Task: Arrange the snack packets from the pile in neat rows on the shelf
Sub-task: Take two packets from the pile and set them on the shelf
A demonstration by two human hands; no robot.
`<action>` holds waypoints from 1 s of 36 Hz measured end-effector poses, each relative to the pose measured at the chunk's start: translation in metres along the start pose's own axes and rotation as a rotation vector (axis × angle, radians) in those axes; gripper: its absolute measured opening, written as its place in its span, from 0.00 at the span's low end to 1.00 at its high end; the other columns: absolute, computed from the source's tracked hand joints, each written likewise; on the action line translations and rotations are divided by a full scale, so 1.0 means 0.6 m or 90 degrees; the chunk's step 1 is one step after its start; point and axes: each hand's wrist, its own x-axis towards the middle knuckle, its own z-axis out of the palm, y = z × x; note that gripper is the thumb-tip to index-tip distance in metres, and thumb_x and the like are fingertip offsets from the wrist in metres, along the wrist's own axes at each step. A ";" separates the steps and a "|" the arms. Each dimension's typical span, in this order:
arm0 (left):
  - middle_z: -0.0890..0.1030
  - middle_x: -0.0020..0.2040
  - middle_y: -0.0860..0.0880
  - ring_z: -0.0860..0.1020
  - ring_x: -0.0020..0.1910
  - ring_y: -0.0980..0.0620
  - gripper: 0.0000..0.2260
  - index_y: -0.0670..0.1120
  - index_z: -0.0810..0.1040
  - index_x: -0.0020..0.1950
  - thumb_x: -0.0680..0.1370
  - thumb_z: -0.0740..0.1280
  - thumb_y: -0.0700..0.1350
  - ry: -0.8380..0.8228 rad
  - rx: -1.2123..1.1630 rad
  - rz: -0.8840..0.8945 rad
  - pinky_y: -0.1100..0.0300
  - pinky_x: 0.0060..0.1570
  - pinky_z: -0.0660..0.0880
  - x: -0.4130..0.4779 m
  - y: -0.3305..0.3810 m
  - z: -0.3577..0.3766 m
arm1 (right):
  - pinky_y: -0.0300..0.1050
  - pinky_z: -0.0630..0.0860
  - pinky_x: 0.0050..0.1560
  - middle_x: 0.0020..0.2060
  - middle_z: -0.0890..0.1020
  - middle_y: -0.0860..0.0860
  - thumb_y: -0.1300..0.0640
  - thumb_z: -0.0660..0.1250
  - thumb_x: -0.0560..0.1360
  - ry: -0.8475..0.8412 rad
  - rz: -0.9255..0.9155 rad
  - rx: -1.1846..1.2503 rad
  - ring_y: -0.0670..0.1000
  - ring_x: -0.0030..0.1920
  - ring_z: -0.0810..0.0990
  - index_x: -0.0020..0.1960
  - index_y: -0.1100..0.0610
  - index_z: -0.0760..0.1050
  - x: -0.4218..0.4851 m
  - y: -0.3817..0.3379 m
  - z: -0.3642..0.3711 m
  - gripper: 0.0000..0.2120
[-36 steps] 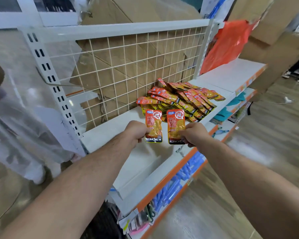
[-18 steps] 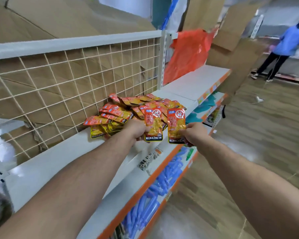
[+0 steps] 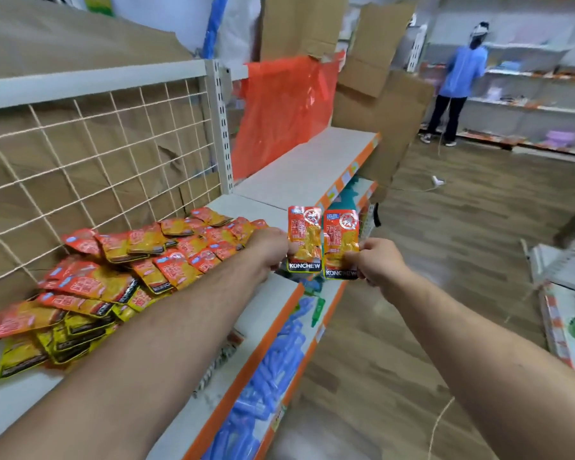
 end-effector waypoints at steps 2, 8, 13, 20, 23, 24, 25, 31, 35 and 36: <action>0.77 0.37 0.46 0.70 0.30 0.52 0.03 0.42 0.79 0.43 0.74 0.72 0.37 -0.006 -0.014 -0.002 0.63 0.28 0.64 0.044 0.014 0.024 | 0.40 0.61 0.26 0.25 0.73 0.51 0.59 0.72 0.73 0.021 0.005 0.000 0.50 0.25 0.68 0.36 0.56 0.74 0.039 0.004 -0.011 0.10; 0.79 0.38 0.44 0.69 0.30 0.49 0.11 0.37 0.82 0.51 0.71 0.74 0.39 -0.046 -0.021 -0.024 0.58 0.31 0.67 0.185 0.055 0.086 | 0.38 0.61 0.23 0.27 0.73 0.52 0.61 0.71 0.73 0.069 0.036 0.013 0.49 0.26 0.67 0.38 0.57 0.73 0.157 0.008 -0.046 0.08; 0.77 0.39 0.43 0.68 0.30 0.50 0.09 0.36 0.81 0.51 0.72 0.73 0.38 -0.084 -0.024 -0.010 0.59 0.29 0.65 0.278 0.105 0.126 | 0.36 0.59 0.20 0.26 0.73 0.52 0.62 0.71 0.74 0.110 0.062 0.013 0.49 0.24 0.67 0.35 0.56 0.71 0.237 0.001 -0.089 0.12; 0.71 0.32 0.46 0.64 0.29 0.50 0.11 0.44 0.71 0.37 0.74 0.71 0.34 -0.126 -0.036 -0.017 0.59 0.28 0.60 0.384 0.149 0.207 | 0.37 0.58 0.23 0.26 0.72 0.54 0.61 0.71 0.75 0.134 0.096 0.040 0.51 0.25 0.67 0.37 0.56 0.70 0.339 0.017 -0.151 0.12; 0.71 0.32 0.46 0.65 0.29 0.50 0.11 0.44 0.71 0.37 0.75 0.71 0.35 -0.129 -0.021 -0.011 0.58 0.28 0.62 0.422 0.170 0.244 | 0.37 0.59 0.22 0.26 0.73 0.53 0.61 0.71 0.74 0.140 0.094 0.045 0.51 0.26 0.67 0.37 0.56 0.72 0.384 0.031 -0.178 0.10; 0.71 0.32 0.46 0.65 0.29 0.50 0.12 0.44 0.70 0.37 0.75 0.71 0.36 -0.133 -0.019 -0.011 0.59 0.28 0.61 0.436 0.177 0.259 | 0.38 0.60 0.23 0.27 0.73 0.53 0.60 0.71 0.74 0.139 0.096 0.042 0.51 0.27 0.68 0.38 0.56 0.73 0.401 0.039 -0.188 0.09; 0.70 0.31 0.46 0.64 0.28 0.50 0.11 0.44 0.70 0.37 0.75 0.70 0.36 -0.138 -0.015 -0.011 0.59 0.28 0.61 0.450 0.185 0.275 | 0.40 0.60 0.24 0.27 0.74 0.53 0.59 0.71 0.74 0.137 0.099 0.038 0.52 0.27 0.68 0.39 0.56 0.74 0.418 0.046 -0.199 0.07; 0.71 0.32 0.44 0.64 0.26 0.51 0.06 0.41 0.75 0.47 0.75 0.72 0.37 -0.116 0.002 0.001 0.60 0.27 0.62 0.532 0.238 0.372 | 0.41 0.59 0.24 0.27 0.74 0.54 0.59 0.71 0.75 0.135 0.088 0.041 0.52 0.27 0.67 0.39 0.56 0.73 0.542 0.079 -0.286 0.09; 0.70 0.35 0.43 0.64 0.26 0.51 0.07 0.43 0.73 0.47 0.75 0.71 0.37 -0.101 0.002 -0.012 0.59 0.26 0.62 0.578 0.284 0.430 | 0.41 0.59 0.25 0.28 0.75 0.54 0.58 0.71 0.74 0.113 0.075 0.038 0.53 0.28 0.68 0.41 0.57 0.74 0.618 0.091 -0.352 0.07; 0.70 0.36 0.43 0.64 0.26 0.51 0.07 0.42 0.74 0.47 0.75 0.71 0.37 -0.096 0.002 -0.014 0.59 0.26 0.61 0.587 0.297 0.443 | 0.41 0.59 0.25 0.28 0.75 0.54 0.58 0.71 0.74 0.108 0.071 0.034 0.53 0.28 0.68 0.41 0.57 0.74 0.634 0.090 -0.368 0.06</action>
